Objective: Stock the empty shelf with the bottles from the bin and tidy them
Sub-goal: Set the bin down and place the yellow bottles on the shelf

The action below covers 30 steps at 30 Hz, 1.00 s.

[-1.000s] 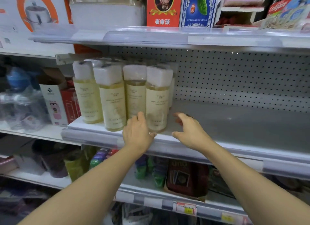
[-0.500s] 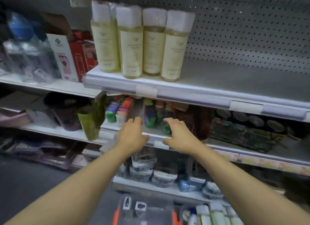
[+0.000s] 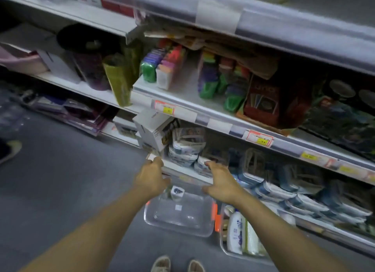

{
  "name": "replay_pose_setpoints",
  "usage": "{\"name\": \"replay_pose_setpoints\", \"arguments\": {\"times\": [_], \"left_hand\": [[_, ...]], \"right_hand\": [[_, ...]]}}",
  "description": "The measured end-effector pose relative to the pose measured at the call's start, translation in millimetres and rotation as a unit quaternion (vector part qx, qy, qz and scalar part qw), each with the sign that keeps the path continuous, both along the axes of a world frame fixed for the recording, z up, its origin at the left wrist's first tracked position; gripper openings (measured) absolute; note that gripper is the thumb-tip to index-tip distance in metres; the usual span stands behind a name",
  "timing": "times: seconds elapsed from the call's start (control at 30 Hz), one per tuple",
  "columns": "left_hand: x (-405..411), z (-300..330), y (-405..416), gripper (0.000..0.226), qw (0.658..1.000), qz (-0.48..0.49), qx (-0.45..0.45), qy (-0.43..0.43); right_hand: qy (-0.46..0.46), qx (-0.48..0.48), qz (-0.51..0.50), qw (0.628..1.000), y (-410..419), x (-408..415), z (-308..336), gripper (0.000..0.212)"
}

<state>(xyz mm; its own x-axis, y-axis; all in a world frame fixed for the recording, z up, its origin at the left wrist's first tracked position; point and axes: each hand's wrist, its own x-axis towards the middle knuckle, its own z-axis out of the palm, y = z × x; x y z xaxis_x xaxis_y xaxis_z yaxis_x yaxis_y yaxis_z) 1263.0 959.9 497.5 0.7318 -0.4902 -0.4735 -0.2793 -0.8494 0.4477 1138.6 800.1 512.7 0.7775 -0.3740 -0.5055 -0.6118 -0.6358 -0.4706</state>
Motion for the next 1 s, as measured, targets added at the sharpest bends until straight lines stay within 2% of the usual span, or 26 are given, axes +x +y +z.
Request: {"name": "replay_pose_setpoints", "arguments": {"times": [0.17, 0.53, 0.77, 1.0], "left_hand": [[-21, -67, -3, 0.053, 0.997, 0.045, 0.039, 0.044], [-49, -248, -1, 0.061, 0.987, 0.115, 0.053, 0.101], [-37, -386, -1, 0.065, 0.988, 0.124, 0.019, 0.090], [-18, -507, 0, 0.065, 0.990, 0.124, -0.001, 0.071]], "right_hand": [[0.040, 0.033, 0.012, 0.999, -10, -8, -77, 0.079], [0.091, 0.076, 0.029, 0.992, -21, -10, -270, 0.080], [0.061, 0.072, -0.009, 0.996, -18, 12, -414, 0.083], [-0.001, 0.085, -0.048, 0.995, -15, 36, -545, 0.104]]}}
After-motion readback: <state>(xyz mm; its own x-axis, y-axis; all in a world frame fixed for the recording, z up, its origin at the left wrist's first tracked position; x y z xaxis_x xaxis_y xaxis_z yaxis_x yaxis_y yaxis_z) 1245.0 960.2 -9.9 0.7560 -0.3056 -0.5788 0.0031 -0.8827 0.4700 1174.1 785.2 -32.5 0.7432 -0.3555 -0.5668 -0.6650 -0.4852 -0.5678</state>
